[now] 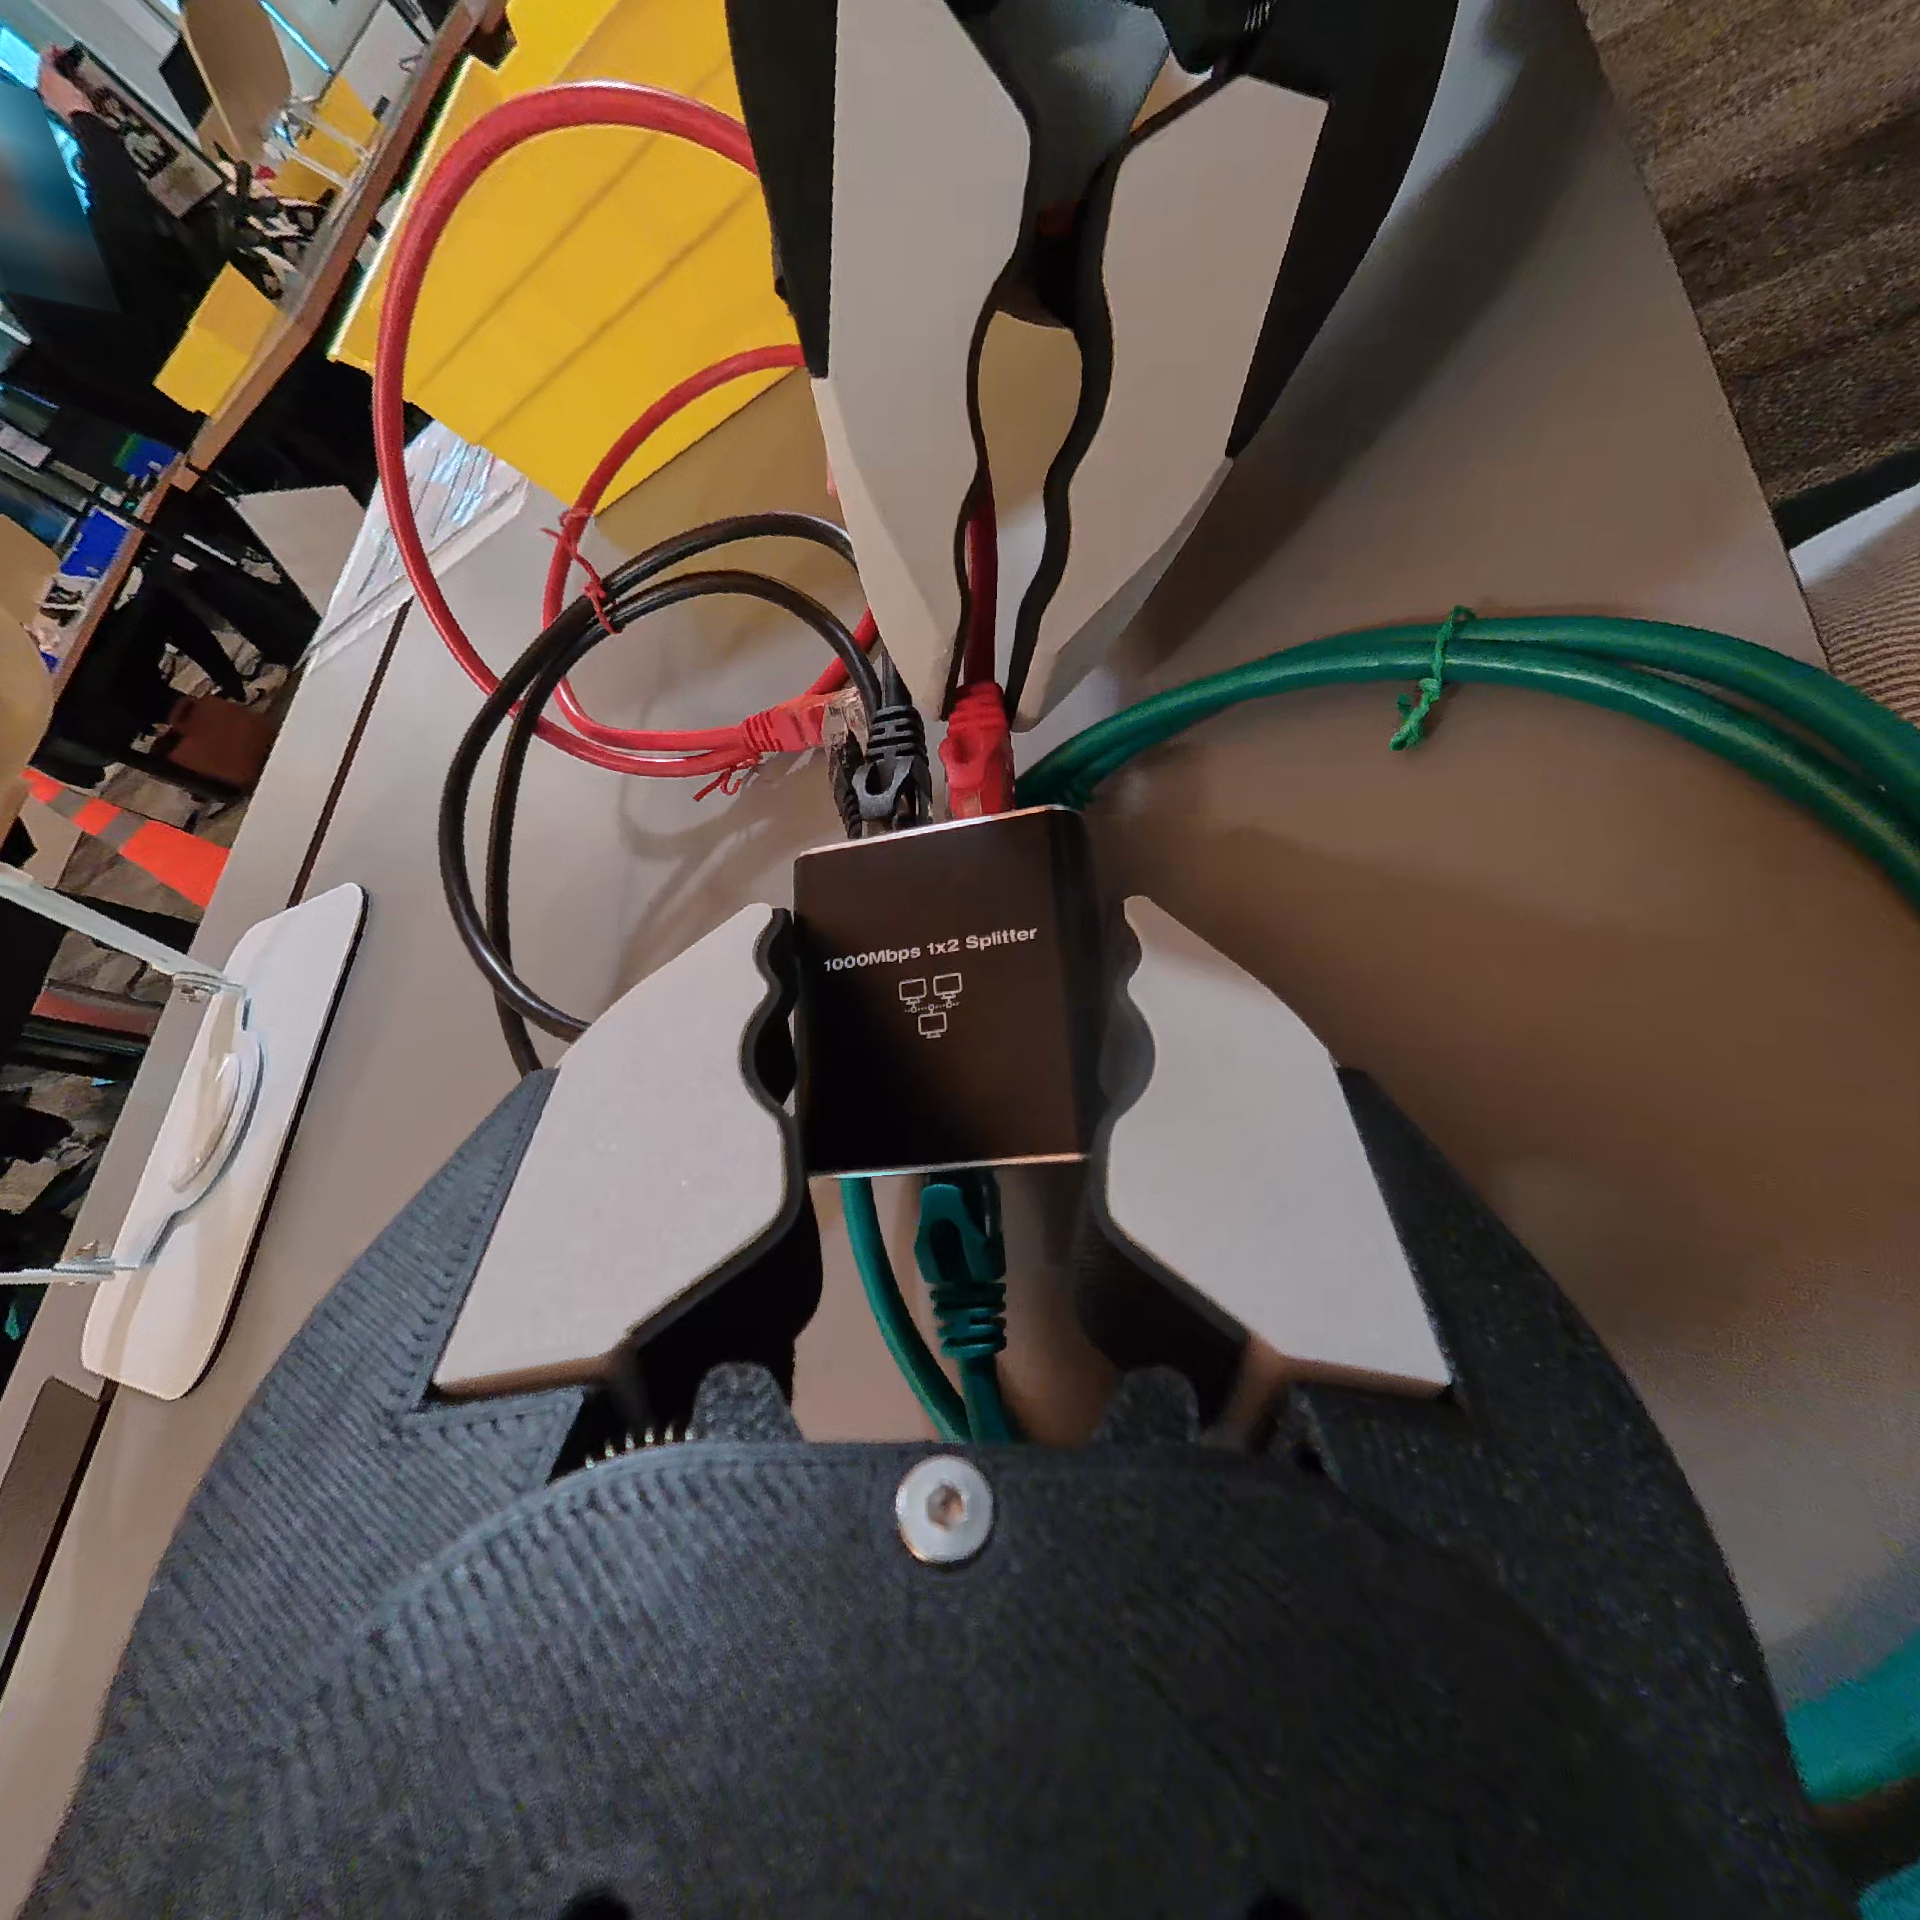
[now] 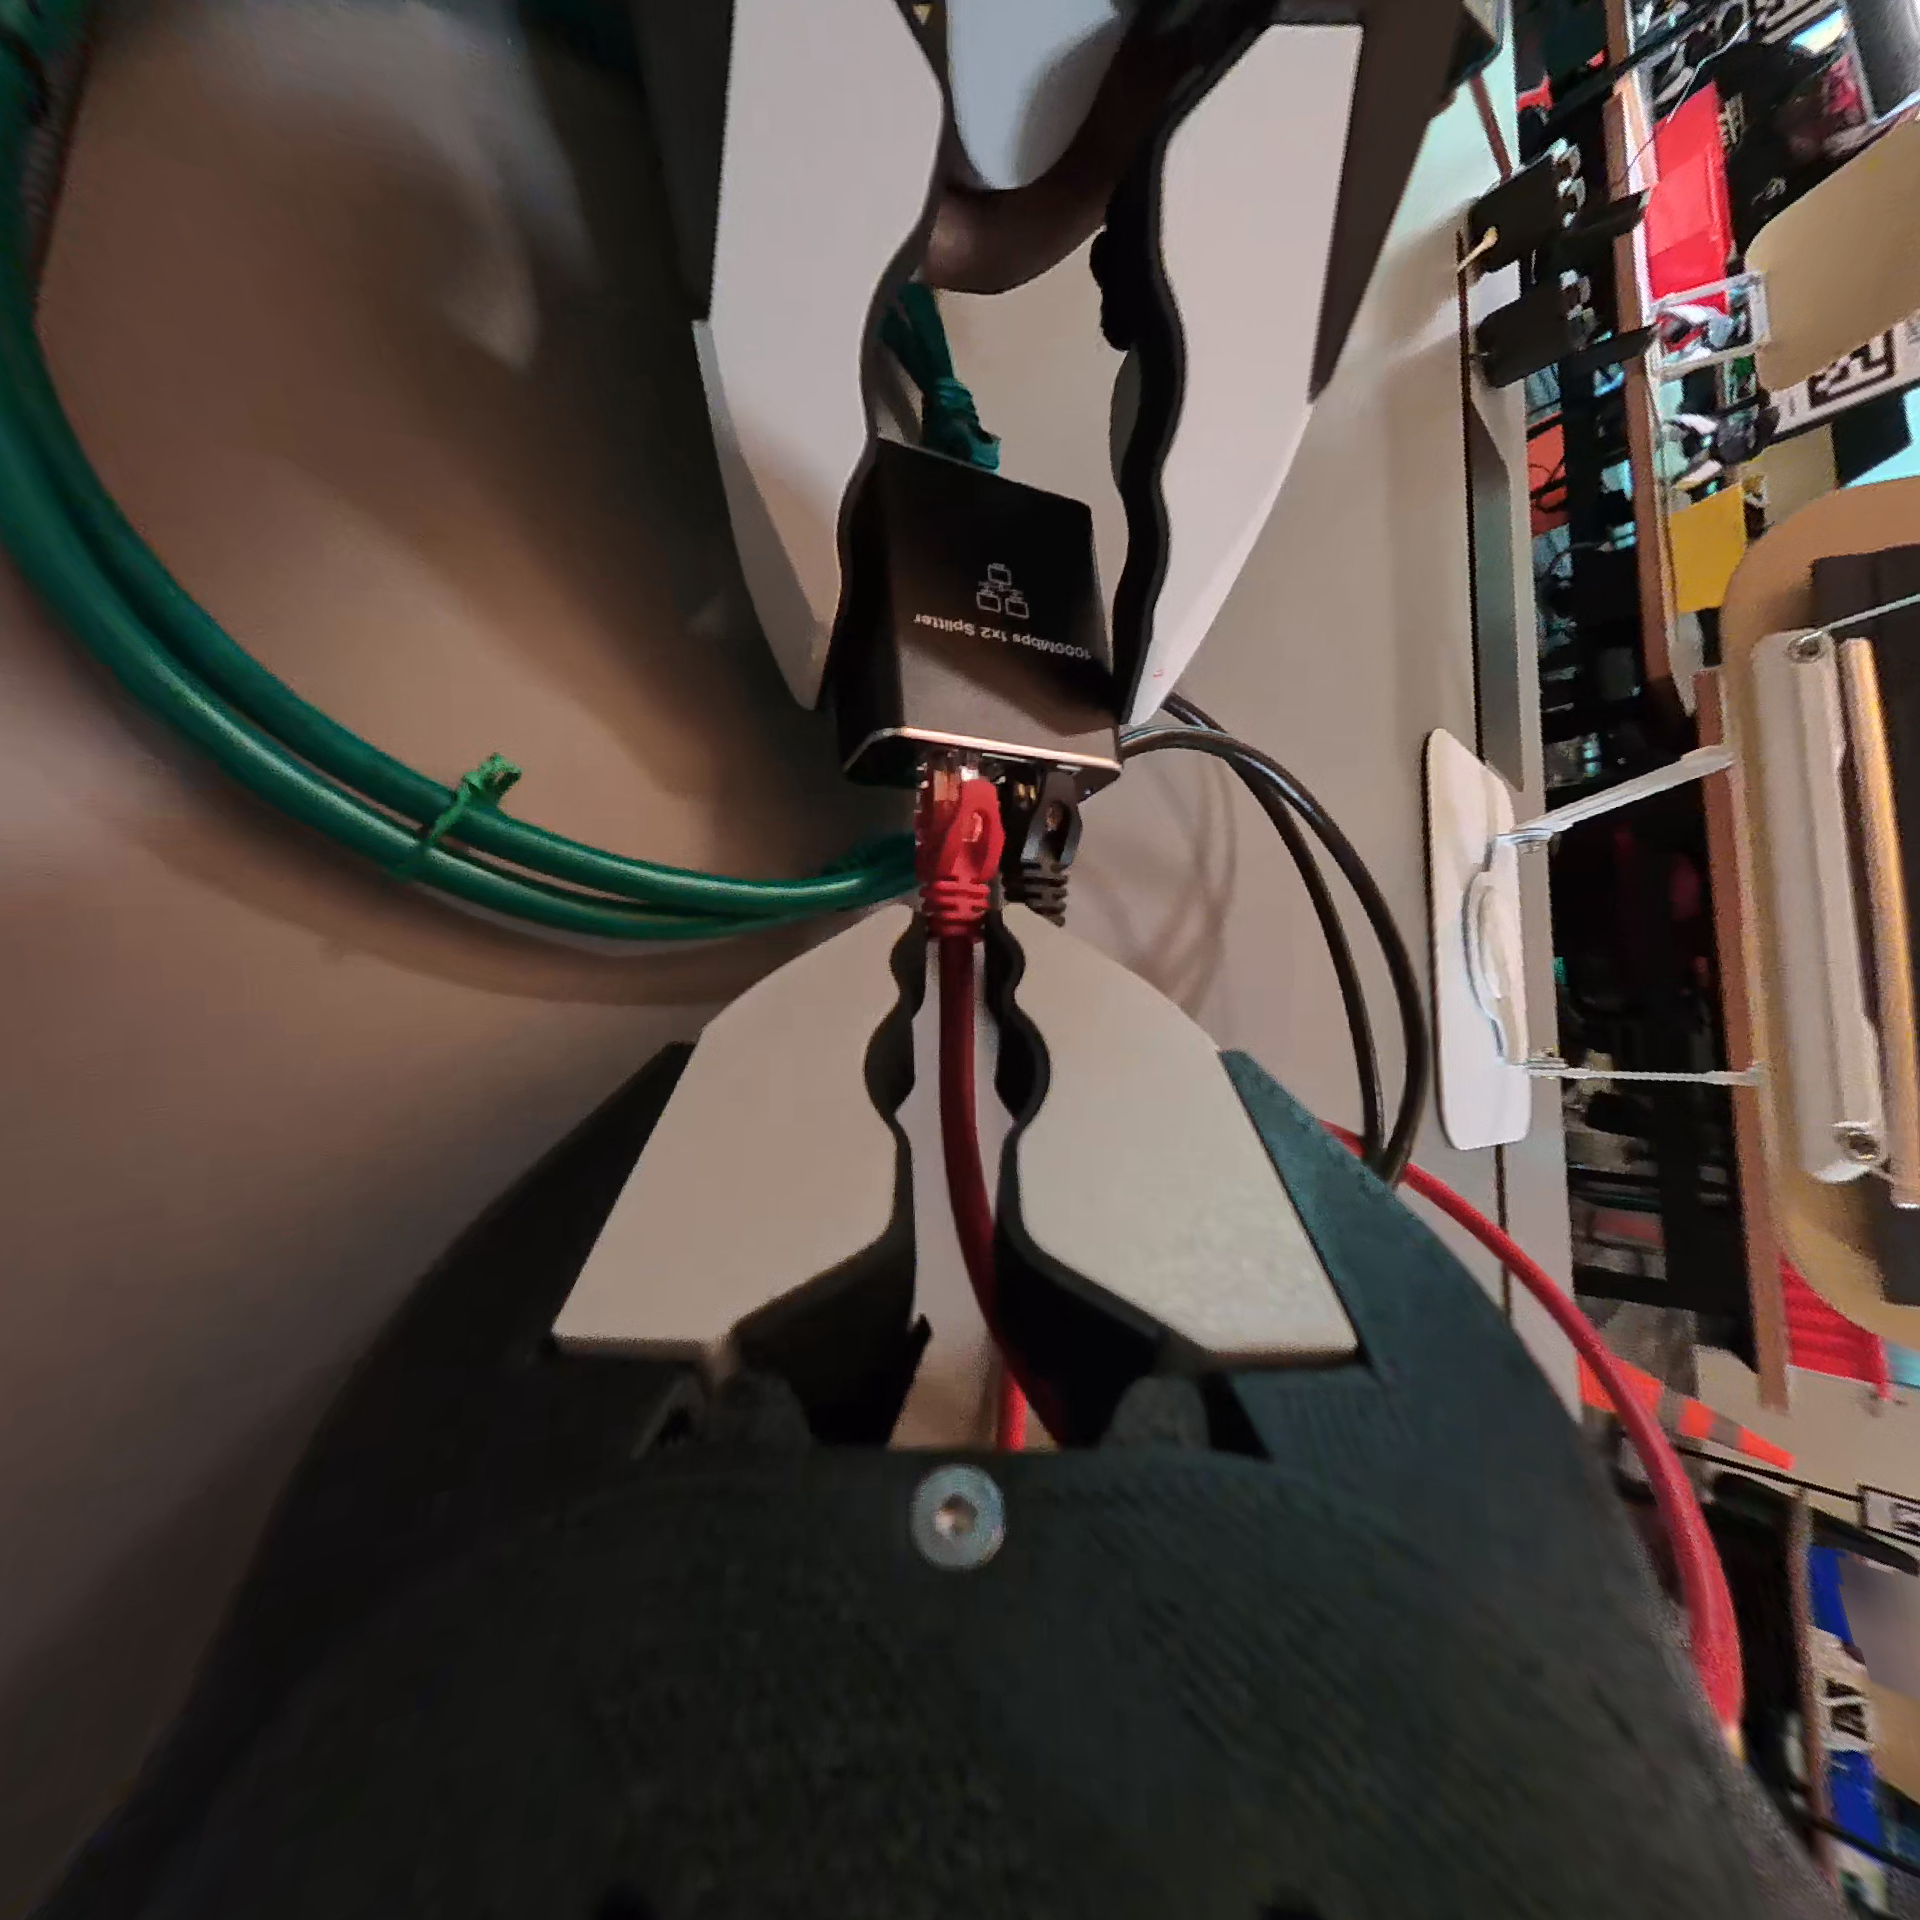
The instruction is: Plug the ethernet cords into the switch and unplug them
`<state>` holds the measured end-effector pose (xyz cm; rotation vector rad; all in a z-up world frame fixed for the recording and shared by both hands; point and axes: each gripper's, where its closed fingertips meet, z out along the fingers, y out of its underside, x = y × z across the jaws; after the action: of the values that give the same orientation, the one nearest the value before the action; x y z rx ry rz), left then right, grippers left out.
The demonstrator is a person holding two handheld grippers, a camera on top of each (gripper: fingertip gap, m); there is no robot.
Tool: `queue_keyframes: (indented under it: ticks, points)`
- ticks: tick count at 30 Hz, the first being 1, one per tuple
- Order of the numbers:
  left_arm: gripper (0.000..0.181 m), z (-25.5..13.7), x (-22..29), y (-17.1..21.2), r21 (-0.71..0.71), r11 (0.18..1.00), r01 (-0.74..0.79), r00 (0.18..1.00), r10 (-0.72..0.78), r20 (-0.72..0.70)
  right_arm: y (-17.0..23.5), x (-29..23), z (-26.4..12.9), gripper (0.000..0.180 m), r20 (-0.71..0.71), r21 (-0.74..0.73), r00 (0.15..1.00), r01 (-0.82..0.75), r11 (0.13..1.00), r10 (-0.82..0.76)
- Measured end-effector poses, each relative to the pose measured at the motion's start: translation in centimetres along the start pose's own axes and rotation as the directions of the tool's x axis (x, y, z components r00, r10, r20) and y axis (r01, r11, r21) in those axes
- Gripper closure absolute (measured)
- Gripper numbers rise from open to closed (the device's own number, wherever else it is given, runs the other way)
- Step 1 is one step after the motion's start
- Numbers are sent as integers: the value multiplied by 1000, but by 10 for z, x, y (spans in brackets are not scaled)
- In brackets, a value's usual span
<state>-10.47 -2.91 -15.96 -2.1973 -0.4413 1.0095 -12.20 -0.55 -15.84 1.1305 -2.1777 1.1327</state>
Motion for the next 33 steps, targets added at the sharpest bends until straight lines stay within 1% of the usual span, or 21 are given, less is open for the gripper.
queue_keyframes:
  ticks: [1,6,10,14,17,20,21,23,27,30,33]
  points:
    - [124,0,-1,0,0,1000,6,1000,-6,0,-1,0,0,169,5,6,1000,-21,1000,21]
    - [125,2,0,0,-15,999,39,999,-39,-19,-12,-2,2,170,63,62,988,-143,988,139]
    - [126,5,0,3,-38,998,42,999,-42,-21,-8,-3,6,169,61,33,987,-150,988,148]
    - [126,6,-2,4,-49,997,56,998,-57,-21,-8,-1,8,170,74,33,978,-198,980,195]
    - [126,6,-6,6,-54,996,65,998,-65,8,-5,2,10,169,55,24,979,-197,980,195]
    - [125,5,-13,6,-39,998,41,997,-38,68,-5,10,11,169,20,39,978,-206,978,206]
    - [124,4,-16,5,-27,999,26,995,-24,93,-7,12,10,169,17,54,975,-221,974,221]
    - [116,-1,-25,2,0,1000,7,987,-7,163,-7,16,9,169,16,71,966,-257,964,257]
    - [103,-15,-46,-4,69,996,49,961,-66,268,1,25,3,169,-12,83,947,-318,944,320]
    - [93,-33,-66,-11,186,978,97,923,-158,350,9,32,0,169,-42,82,934,-349,933,354]
    - [82,-56,-90,-11,350,919,182,857,-323,402,13,39,-3,169,-81,90,926,-362,928,369]
